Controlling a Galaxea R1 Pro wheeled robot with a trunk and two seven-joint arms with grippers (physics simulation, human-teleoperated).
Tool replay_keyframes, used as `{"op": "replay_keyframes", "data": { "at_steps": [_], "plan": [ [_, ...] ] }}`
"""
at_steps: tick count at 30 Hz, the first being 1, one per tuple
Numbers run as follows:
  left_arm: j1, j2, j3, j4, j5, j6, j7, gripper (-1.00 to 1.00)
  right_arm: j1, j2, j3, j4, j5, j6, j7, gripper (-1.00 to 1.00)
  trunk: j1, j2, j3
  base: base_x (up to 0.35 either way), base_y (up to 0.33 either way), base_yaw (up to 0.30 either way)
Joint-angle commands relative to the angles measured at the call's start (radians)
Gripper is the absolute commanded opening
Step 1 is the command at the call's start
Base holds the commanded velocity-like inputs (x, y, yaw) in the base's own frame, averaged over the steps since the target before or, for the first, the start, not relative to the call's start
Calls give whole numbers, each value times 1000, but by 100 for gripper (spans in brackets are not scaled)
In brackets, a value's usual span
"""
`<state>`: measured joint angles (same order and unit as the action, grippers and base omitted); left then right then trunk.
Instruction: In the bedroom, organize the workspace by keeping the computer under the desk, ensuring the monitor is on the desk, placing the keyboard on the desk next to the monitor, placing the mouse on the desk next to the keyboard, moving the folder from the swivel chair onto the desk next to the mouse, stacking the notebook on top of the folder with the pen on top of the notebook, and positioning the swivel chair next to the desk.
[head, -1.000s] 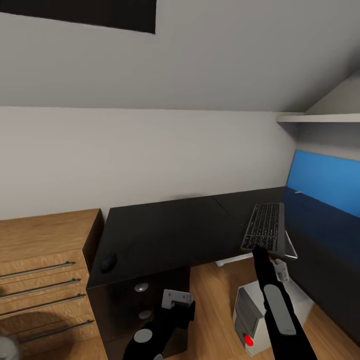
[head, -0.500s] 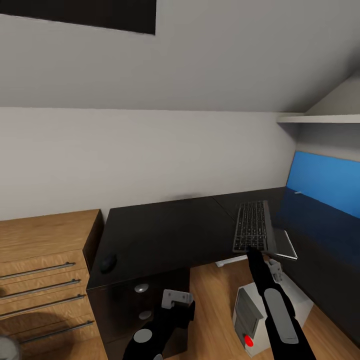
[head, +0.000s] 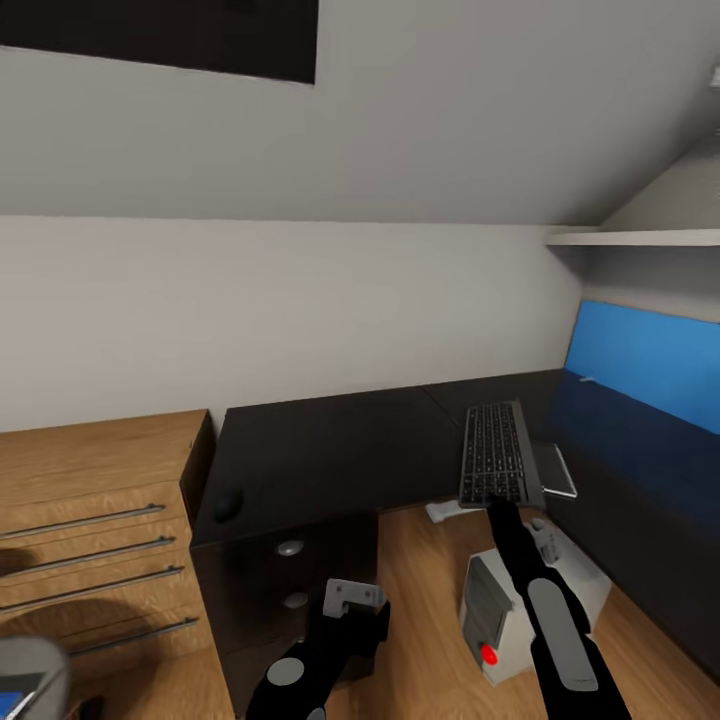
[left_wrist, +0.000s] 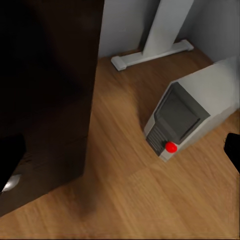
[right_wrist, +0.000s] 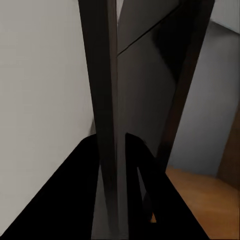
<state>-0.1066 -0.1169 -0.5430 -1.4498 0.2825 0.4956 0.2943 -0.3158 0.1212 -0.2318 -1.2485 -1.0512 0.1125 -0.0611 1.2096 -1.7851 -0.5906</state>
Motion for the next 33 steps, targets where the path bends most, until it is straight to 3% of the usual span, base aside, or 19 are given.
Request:
{"op": "replay_keyframes", "data": {
  "at_steps": [1, 6, 17, 22, 33],
  "plan": [
    [-1, 0, -2, -1, 11, 3, 9, 100, 0, 0, 3, -2, -7, 6, -2, -100, -1, -1, -1, -332, 0, 0],
    [-1, 1, 0, -1, 11, 3, 9, 100, 0, -1, 26, -2, -5, 1, -1, -100, -1, -1, -1, -251, -93, 47],
    [-1, 2, 3, -1, 11, 3, 9, 100, 1, -3, 31, 4, -3, 3, 51, -100, -1, -1, 0, -100, -116, 55],
    [-1, 2, 11, -1, 11, 3, 11, 100, 1, 0, 34, 8, -3, 3, 50, -100, -1, -1, 0, -76, -65, 230],
    [-1, 2, 15, -1, 11, 3, 11, 100, 1, 0, 91, 33, -4, 5, 47, -100, -1, -1, 0, -8, -6, 274]
  ]
}}
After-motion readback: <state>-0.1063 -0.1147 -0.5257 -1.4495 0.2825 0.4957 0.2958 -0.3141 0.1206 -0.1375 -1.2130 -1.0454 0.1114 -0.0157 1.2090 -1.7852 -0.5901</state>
